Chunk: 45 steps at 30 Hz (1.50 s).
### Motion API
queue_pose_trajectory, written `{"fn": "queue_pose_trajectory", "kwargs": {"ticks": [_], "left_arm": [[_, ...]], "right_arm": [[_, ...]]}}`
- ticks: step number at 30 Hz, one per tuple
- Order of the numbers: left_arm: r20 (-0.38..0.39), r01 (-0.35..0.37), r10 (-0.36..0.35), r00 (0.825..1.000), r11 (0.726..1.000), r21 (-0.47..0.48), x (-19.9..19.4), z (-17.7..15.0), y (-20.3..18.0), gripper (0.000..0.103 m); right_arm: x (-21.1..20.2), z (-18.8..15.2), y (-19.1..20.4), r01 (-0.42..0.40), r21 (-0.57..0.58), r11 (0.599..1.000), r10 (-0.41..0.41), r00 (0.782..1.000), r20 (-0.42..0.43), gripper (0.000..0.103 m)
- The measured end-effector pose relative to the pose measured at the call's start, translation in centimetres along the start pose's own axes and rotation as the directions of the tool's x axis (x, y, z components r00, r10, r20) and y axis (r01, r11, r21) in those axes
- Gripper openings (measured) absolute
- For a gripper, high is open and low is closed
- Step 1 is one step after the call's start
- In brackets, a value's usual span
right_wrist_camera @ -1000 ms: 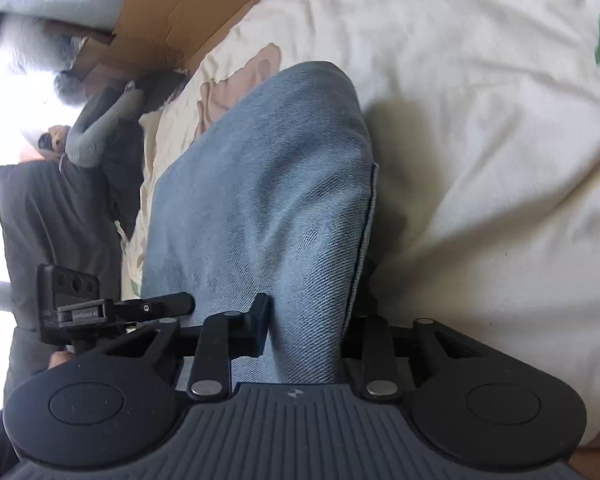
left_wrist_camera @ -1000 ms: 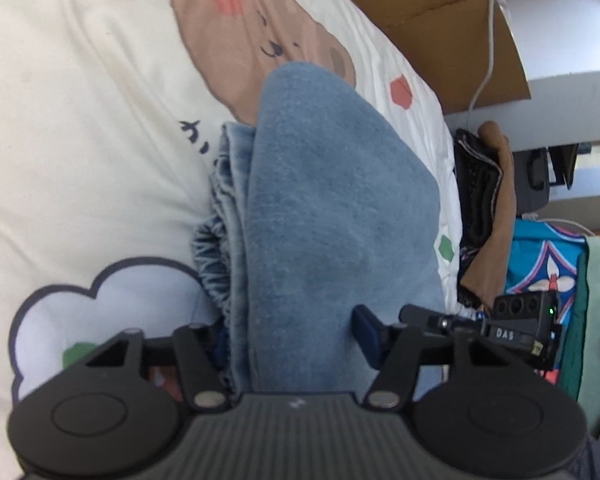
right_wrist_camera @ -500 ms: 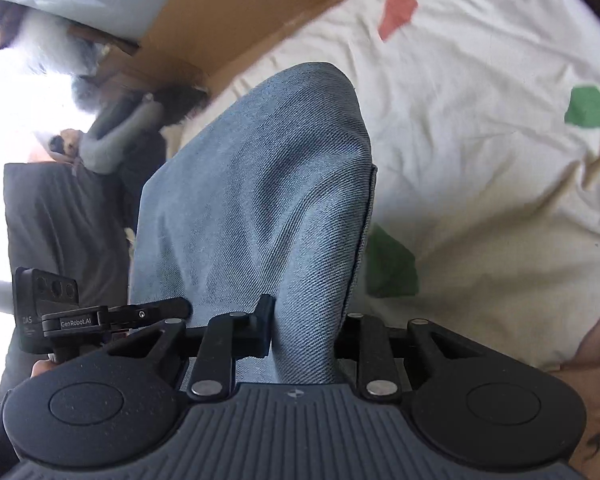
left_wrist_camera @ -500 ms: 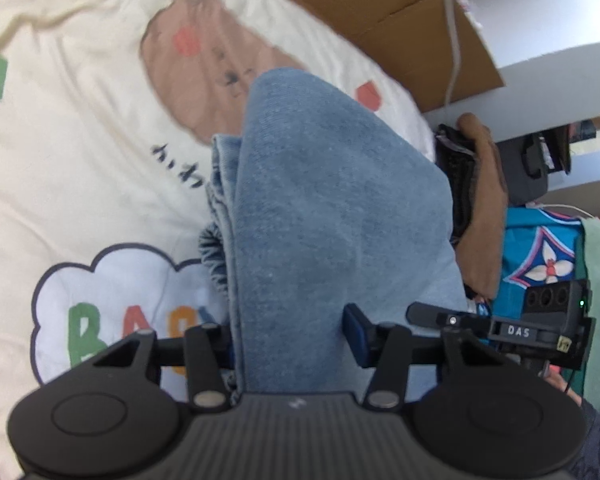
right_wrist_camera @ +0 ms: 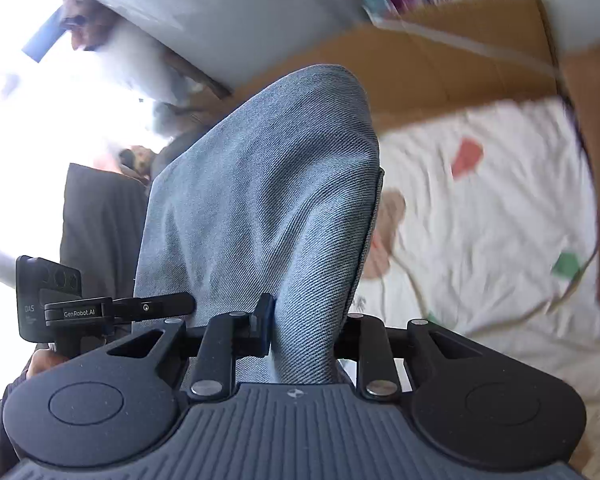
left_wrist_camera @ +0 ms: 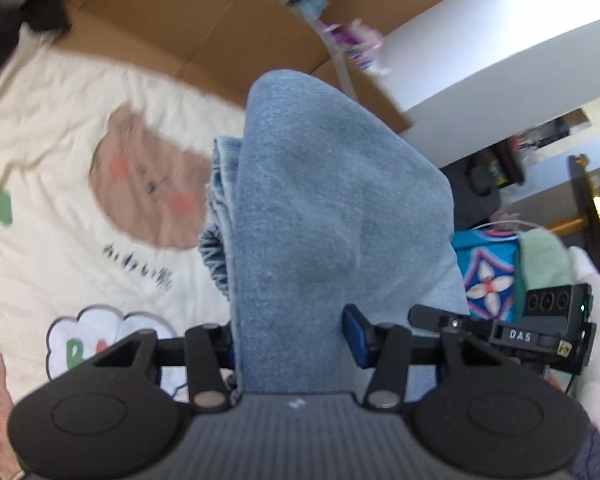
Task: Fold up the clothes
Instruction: 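Carry the held jeans stack with both tools toward the blue cloth pile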
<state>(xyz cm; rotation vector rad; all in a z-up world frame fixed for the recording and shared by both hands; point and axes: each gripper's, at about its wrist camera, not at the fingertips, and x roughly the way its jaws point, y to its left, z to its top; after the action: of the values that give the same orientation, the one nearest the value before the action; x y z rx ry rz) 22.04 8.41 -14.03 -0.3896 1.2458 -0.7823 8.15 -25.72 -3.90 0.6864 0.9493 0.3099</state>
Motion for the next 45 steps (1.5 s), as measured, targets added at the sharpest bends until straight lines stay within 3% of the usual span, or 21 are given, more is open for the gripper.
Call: {"fn": "queue_pose_trajectory", "kwargs": {"ticks": [7,13,22,34,45], "left_arm": [[0.061,0.032,-0.035,0.998,0.998,0.053,-4.7,2.2,-7.4,0.052],[0.084,0.001,-0.010,0.996,0.994,0.109,-7.0,2.4,-12.9,0.052],[0.086,0.009,-0.022,0.996,0.989,0.150,-9.0,2.7,-17.0,0.052],[0.083,0.056,-0.072,0.994,0.981,0.184,-7.5,3.7,-19.3,0.052],[0.073,0.083,-0.102,0.992,0.971,0.225,-2.7,4.9,-22.0,0.051]], "right_arm": [[-6.7,2.4,3.4,-0.005,-0.059,0.998,0.009,0.997,0.071,0.024],[-9.9,2.8,4.6,-0.019,-0.064,0.998,0.025,0.994,0.102,0.025],[-14.7,3.5,6.5,0.008,-0.079,0.997,0.004,0.989,0.149,0.025],[-17.9,4.9,6.3,0.084,-0.067,0.994,-0.069,0.978,0.197,0.025],[-17.9,7.2,-0.3,0.141,-0.014,0.990,-0.135,0.966,0.219,0.025]]}}
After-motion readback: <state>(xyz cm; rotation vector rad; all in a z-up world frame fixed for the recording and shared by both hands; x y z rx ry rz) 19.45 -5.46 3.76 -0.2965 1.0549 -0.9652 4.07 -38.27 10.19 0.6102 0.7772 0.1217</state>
